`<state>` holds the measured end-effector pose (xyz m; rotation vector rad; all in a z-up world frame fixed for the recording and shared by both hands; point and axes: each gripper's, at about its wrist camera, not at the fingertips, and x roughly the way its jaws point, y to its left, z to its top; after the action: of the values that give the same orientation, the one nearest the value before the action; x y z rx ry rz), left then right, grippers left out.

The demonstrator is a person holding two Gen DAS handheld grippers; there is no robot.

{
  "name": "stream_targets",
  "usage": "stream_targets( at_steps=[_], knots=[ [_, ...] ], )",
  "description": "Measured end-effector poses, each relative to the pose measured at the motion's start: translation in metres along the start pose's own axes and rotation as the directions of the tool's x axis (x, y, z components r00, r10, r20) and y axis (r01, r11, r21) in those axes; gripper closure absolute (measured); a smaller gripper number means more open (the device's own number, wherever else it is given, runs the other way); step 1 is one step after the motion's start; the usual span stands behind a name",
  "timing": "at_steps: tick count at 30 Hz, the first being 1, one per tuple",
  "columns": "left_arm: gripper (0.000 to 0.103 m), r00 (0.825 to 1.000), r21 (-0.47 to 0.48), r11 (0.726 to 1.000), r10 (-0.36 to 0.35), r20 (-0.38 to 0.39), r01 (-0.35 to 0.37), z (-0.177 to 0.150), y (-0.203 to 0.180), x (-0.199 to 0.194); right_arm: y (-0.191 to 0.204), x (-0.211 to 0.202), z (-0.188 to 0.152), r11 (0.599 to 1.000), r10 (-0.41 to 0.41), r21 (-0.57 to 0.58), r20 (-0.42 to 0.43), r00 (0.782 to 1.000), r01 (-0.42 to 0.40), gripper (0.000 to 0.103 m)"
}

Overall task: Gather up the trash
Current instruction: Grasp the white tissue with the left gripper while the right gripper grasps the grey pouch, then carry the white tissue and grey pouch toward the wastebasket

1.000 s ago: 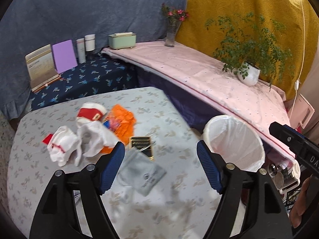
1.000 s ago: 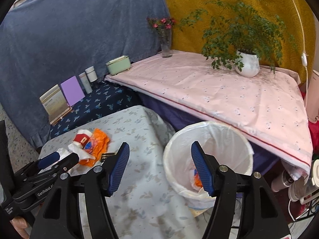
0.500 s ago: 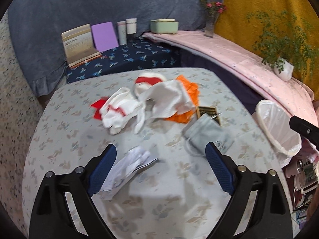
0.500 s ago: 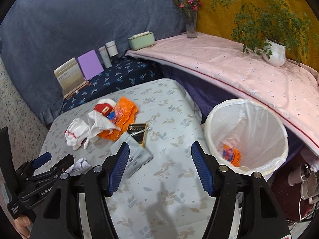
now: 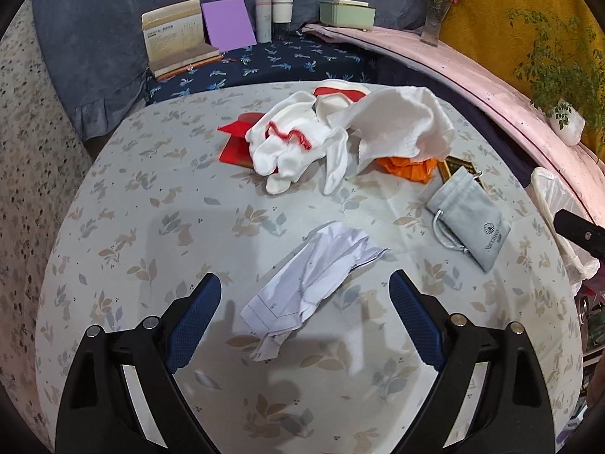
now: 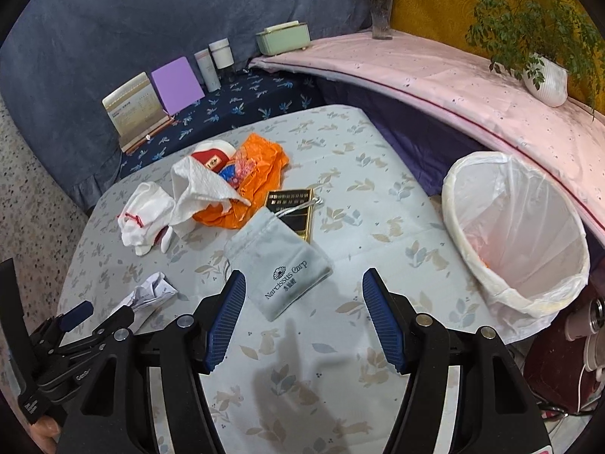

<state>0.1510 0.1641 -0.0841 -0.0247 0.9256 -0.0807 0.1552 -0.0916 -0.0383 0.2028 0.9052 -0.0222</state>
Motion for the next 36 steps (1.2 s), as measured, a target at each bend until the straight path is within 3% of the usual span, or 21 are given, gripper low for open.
stream_targets(
  at_steps=[2, 7, 10, 12, 16, 18, 24, 27, 36],
  knots=[
    [0.020, 1.000, -0.002, 1.000, -0.013, -0.008, 0.013, 0.000, 0.003, 0.003, 0.002, 0.010, -0.001, 1.000, -0.005, 0.003, -0.013, 1.000, 0.005, 0.041],
    [0.037, 0.997, -0.011, 0.998, -0.057, -0.044, 0.057, 0.002, 0.006, 0.013, 0.007, 0.034, -0.002, 1.000, -0.016, 0.003, -0.046, 0.999, 0.016, 0.041],
    [0.049, 0.996, -0.007, 0.997, -0.075, -0.054, 0.075, 0.002, 0.005, 0.016, 0.009, 0.046, -0.002, 1.000, -0.020, 0.006, -0.060, 0.998, 0.021, 0.041],
    [0.064, 0.994, -0.001, 0.996, -0.085, -0.063, 0.085, 0.002, 0.004, 0.018, 0.011, 0.053, -0.002, 1.000, -0.023, 0.007, -0.068, 0.997, 0.024, 0.041],
    [0.076, 0.991, -0.003, 0.994, -0.113, -0.070, 0.113, 0.005, 0.002, 0.020, 0.015, 0.066, 0.000, 1.000, -0.027, 0.006, -0.089, 0.996, 0.028, 0.041],
    [0.077, 0.990, -0.003, 0.993, -0.120, -0.069, 0.120, 0.007, 0.002, 0.021, 0.017, 0.073, -0.001, 1.000, -0.031, 0.002, -0.099, 0.995, 0.031, 0.044],
    [0.079, 0.988, -0.004, 0.991, -0.137, -0.070, 0.137, 0.009, -0.002, 0.020, 0.018, 0.086, -0.007, 0.999, -0.046, -0.006, -0.123, 0.991, 0.045, 0.069],
    [0.079, 0.986, -0.009, 0.989, -0.149, -0.071, 0.149, 0.011, -0.004, 0.019, 0.016, 0.086, -0.006, 1.000, -0.020, -0.005, -0.135, 0.991, 0.019, 0.094],
    [0.079, 0.985, -0.004, 0.985, -0.171, -0.033, 0.171, 0.021, -0.019, 0.001, 0.001, 0.047, 0.007, 0.999, 0.006, 0.034, -0.050, 0.999, -0.004, 0.098]
  ],
)
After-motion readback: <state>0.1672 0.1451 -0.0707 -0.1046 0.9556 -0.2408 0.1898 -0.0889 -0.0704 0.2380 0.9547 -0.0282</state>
